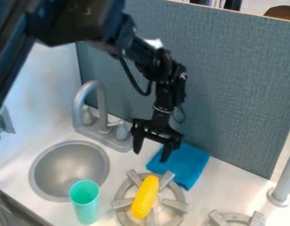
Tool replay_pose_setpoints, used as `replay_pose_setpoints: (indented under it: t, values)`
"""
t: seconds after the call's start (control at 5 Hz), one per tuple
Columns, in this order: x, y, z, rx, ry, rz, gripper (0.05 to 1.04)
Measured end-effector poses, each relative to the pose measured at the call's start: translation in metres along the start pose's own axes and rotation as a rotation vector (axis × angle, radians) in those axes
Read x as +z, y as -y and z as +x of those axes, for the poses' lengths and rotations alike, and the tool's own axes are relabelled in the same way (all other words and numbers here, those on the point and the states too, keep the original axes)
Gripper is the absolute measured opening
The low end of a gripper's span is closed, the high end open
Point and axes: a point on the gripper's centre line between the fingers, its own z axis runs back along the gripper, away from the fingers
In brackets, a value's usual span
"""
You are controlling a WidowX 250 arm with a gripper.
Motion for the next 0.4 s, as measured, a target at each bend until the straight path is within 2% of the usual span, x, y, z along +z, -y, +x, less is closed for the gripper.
replay_pose_setpoints:
  t: [0.2,0.4]
  values:
    - [0.026,0.000,-0.019,-0.045,0.047,-0.049,1.000]
    - [0.034,0.002,-0.038,-0.077,0.072,-0.051,1.000]
